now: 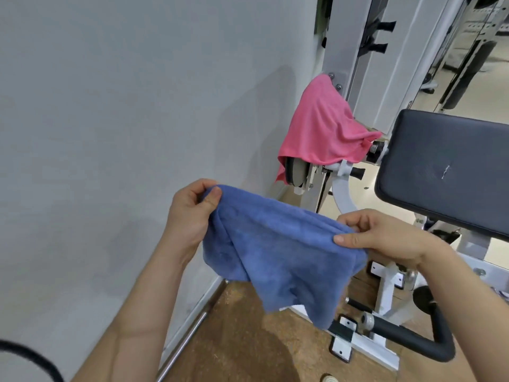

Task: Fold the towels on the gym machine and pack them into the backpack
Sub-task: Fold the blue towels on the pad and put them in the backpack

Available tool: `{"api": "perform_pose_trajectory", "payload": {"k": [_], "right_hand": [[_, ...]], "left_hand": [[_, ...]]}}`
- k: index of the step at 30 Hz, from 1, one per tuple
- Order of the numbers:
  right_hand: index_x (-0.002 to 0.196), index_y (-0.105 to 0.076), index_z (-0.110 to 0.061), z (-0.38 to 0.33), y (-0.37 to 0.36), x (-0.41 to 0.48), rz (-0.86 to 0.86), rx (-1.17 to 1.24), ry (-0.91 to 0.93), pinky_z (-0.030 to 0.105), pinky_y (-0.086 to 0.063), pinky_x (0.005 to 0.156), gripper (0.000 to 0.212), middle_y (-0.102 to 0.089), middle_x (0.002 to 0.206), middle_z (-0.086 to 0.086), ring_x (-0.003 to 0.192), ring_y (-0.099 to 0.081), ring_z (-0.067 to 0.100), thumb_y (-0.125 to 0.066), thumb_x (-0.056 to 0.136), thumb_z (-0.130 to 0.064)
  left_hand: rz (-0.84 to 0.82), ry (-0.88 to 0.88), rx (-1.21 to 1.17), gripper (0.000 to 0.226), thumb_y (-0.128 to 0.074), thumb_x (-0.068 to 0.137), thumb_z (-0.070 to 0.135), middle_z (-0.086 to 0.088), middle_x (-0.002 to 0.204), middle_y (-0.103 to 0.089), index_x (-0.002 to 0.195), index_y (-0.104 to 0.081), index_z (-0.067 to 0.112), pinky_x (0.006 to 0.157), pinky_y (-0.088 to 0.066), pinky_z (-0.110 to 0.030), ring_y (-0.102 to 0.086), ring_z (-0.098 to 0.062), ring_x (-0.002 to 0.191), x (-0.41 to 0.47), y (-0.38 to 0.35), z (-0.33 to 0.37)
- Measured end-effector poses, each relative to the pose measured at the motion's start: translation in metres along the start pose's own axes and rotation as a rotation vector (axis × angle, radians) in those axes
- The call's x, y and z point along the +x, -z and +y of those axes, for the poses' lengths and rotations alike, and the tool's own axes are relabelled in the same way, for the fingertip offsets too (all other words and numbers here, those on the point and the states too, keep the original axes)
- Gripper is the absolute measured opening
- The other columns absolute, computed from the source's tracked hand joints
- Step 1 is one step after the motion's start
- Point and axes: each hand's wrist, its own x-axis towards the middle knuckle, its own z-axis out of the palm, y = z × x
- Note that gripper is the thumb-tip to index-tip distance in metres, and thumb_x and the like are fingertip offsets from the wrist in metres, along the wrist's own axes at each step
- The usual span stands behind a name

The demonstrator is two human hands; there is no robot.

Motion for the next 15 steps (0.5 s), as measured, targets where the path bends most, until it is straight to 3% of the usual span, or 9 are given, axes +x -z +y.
{"api": "perform_pose_trajectory", "payload": {"k": [2, 4, 6, 8, 9, 12, 15], "right_hand": [[0.084, -0.071, -0.005, 0.0, 0.003, 0.003, 0.084, 0.069, 0.046, 0.028, -0.053, 0.064, 0.05, -0.068, 0.083, 0.02, 0.074, -0.064, 0.026, -0.092, 0.055, -0.04], [0.086, -0.07, -0.001, -0.006, 0.002, 0.008, 0.151, 0.091, 0.112, 0.026, -0.052, 0.062, 0.055, -0.068, 0.082, 0.019, 0.071, -0.064, 0.023, -0.093, 0.053, -0.039], [0.088, -0.071, -0.002, -0.022, -0.01, 0.011, 0.163, 0.048, 0.189, 0.028, -0.053, 0.066, 0.029, -0.07, 0.083, 0.016, 0.074, -0.066, 0.021, -0.082, 0.071, -0.022], [0.09, -0.073, -0.005, -0.042, -0.029, 0.015, 0.176, -0.073, 0.271, 0.027, -0.056, 0.073, 0.008, -0.074, 0.086, 0.014, 0.079, -0.069, 0.018, -0.069, 0.084, -0.003], [0.091, -0.073, -0.006, -0.049, -0.04, 0.018, 0.168, -0.137, 0.303, 0.027, -0.055, 0.077, 0.01, -0.074, 0.089, 0.013, 0.082, -0.069, 0.018, -0.067, 0.085, 0.0], [0.088, -0.073, -0.014, -0.07, -0.074, 0.033, 0.089, -0.315, 0.383, 0.033, -0.054, 0.08, 0.008, -0.074, 0.088, 0.01, 0.083, -0.069, 0.021, -0.072, 0.083, -0.008], [0.085, -0.071, -0.018, -0.083, -0.094, 0.047, 0.095, -0.471, 0.454, 0.031, -0.053, 0.074, 0.009, -0.071, 0.077, 0.002, 0.074, -0.066, 0.019, -0.072, 0.081, -0.009]], "left_hand": [[0.04, -0.016, 0.135, 0.012, -0.059, 0.083, 0.01, 0.01, 0.073, -0.066, 0.078, -0.065, 0.018, 0.073, -0.048, -0.024, -0.06, -0.01, 0.075, -0.002, 0.021, -0.002], [0.03, -0.002, 0.357, 0.027, -0.053, 0.083, -0.006, 0.011, 0.07, -0.063, 0.074, -0.062, 0.018, 0.068, -0.044, -0.017, -0.057, -0.008, 0.072, -0.006, 0.039, -0.007], [-0.083, 0.087, 0.69, 0.036, -0.047, 0.075, -0.012, 0.01, 0.069, -0.061, 0.069, -0.058, 0.021, 0.06, -0.043, -0.018, -0.056, -0.012, 0.073, -0.012, 0.052, -0.015], [-0.241, 0.175, 0.904, 0.033, -0.05, 0.073, -0.007, 0.009, 0.081, -0.063, 0.072, -0.057, 0.026, 0.068, -0.046, -0.025, -0.059, -0.017, 0.083, -0.021, 0.053, -0.021], [-0.28, 0.171, 0.843, 0.027, -0.056, 0.074, -0.001, 0.008, 0.087, -0.065, 0.076, -0.059, 0.026, 0.075, -0.047, -0.026, -0.061, -0.015, 0.089, -0.027, 0.048, -0.021], [-0.324, 0.137, 0.263, 0.022, -0.07, 0.079, 0.015, -0.002, 0.103, -0.071, 0.101, -0.066, 0.013, 0.09, -0.051, -0.026, -0.066, -0.012, 0.099, -0.044, 0.015, -0.008], [-0.284, 0.127, -0.024, 0.015, -0.062, 0.092, 0.009, -0.01, 0.098, -0.072, 0.106, -0.067, 0.003, 0.083, -0.054, -0.027, -0.068, -0.016, 0.092, -0.051, -0.01, 0.003]]}}
